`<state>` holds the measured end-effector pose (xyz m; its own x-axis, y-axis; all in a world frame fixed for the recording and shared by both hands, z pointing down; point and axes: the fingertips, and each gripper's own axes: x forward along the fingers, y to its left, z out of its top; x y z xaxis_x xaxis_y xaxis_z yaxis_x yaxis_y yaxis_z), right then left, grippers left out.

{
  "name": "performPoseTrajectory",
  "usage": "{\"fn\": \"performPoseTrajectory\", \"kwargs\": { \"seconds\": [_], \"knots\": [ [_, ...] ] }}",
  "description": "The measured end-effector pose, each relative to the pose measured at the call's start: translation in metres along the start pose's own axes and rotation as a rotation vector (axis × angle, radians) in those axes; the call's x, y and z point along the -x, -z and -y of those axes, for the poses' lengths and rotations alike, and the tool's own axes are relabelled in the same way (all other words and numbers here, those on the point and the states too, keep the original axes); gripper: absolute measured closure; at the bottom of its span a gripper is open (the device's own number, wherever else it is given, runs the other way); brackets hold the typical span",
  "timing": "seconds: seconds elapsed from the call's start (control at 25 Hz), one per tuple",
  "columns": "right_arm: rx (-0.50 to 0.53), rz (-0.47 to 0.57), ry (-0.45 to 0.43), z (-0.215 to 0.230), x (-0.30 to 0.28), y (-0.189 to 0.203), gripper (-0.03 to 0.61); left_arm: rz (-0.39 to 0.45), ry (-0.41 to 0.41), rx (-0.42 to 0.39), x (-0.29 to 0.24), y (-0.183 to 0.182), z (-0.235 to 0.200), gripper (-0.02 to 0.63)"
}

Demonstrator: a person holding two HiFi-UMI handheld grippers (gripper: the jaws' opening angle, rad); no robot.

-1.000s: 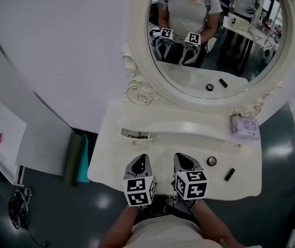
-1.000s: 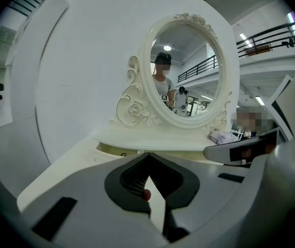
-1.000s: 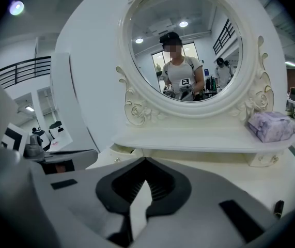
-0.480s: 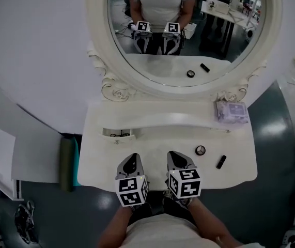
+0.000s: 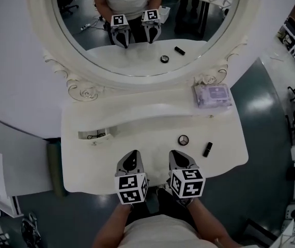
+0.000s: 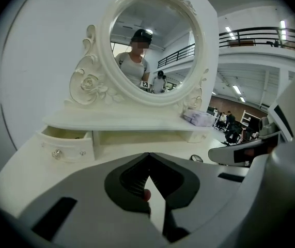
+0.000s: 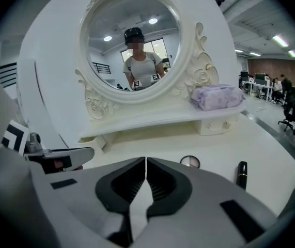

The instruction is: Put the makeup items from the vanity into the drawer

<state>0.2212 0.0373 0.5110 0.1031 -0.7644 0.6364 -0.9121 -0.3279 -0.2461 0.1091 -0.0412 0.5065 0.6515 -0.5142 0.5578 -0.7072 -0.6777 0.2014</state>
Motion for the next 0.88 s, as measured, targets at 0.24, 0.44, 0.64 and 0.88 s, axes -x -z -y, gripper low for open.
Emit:
{"fn": "performPoseTrajectory", "kwargs": {
  "seconds": [0.24, 0.44, 0.64, 0.88],
  "knots": [
    [-0.060, -0.005, 0.040, 0.033, 0.001, 0.012, 0.557, -0.046, 0.041, -0.022, -0.021, 0.012, 0.022, 0.606],
    [-0.078, -0.020, 0.062, 0.053, -0.007, 0.018, 0.494, -0.079, 0.043, -0.035, -0.033, 0.021, 0.031, 0.606],
    [-0.086, -0.037, 0.075, 0.069, -0.017, 0.023, 0.473, -0.103, 0.034, -0.043, -0.039, 0.028, 0.035, 0.606],
    [-0.058, -0.059, 0.092, 0.081, -0.029, 0.026, 0.439, -0.128, 0.005, -0.038, -0.041, 0.037, 0.032, 0.606]
  ]
}}
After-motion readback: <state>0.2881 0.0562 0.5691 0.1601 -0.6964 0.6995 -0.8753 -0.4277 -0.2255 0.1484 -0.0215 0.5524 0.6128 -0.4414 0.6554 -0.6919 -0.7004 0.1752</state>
